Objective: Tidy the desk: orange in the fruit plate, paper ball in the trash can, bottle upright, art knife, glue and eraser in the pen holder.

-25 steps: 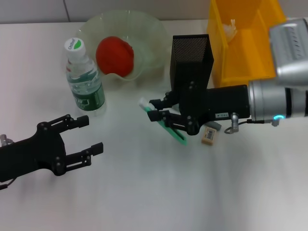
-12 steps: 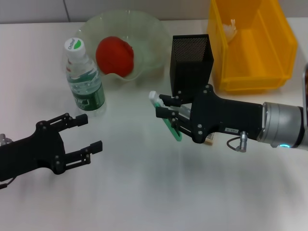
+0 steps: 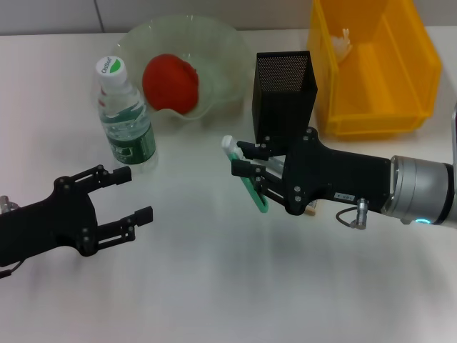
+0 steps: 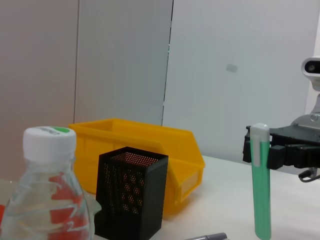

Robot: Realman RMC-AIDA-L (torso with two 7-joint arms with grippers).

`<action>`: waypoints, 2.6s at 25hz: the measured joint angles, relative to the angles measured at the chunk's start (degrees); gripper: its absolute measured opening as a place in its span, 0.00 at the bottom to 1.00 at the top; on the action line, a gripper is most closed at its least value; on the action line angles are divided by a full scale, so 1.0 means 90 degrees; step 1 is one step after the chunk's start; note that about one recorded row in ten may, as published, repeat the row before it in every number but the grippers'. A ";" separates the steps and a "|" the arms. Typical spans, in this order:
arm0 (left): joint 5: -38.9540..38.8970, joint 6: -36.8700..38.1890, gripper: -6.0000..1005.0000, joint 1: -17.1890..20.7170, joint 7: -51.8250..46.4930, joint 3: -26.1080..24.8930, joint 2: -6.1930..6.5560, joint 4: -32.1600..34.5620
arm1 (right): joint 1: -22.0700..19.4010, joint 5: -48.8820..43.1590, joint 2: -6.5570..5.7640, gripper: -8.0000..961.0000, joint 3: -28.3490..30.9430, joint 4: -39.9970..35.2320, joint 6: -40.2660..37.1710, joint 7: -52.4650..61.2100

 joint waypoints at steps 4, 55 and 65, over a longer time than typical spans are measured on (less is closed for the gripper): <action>0.0000 0.0015 0.77 -0.0002 -0.0002 -0.0027 0.0000 0.0000 | 0.0036 0.0054 -0.0002 0.21 0.0086 0.0033 0.0042 0.0821; 0.0000 0.0184 0.77 0.0043 0.0064 -0.0043 -0.0029 0.0000 | 0.0515 0.0074 -0.0168 0.23 0.2603 -0.0005 0.1959 0.6322; -0.0010 0.0183 0.77 0.0049 0.0052 -0.0044 -0.0036 0.0000 | 0.0865 0.0075 -0.0040 0.23 0.3184 0.0043 0.2727 0.6334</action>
